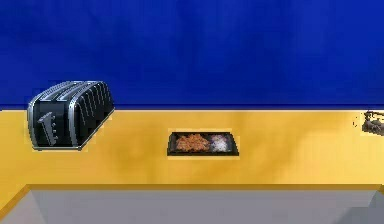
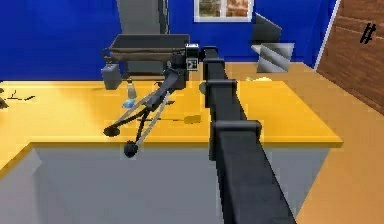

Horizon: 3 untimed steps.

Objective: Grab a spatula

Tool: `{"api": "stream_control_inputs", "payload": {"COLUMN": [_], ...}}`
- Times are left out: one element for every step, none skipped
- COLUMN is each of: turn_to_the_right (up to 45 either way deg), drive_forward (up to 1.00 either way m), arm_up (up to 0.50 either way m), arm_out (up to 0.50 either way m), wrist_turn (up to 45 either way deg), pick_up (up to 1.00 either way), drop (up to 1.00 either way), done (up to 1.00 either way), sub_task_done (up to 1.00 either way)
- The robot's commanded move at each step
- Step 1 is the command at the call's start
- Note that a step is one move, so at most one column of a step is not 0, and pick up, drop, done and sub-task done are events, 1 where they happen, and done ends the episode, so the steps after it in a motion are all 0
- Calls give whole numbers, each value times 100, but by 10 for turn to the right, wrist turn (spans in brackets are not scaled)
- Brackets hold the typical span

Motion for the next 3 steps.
{"api": "stream_control_inputs", "payload": {"turn_to_the_right": [0, 0, 0], "drive_forward": [0, 0, 0], "arm_up": [0, 0, 0], "arm_out": [0, 0, 0], "wrist_turn": [450, 450, 420], "pick_up": [0, 0, 0], "drop": [0, 0, 0], "done": [0, 0, 0], "sub_task_done": [0, 0, 0]}}
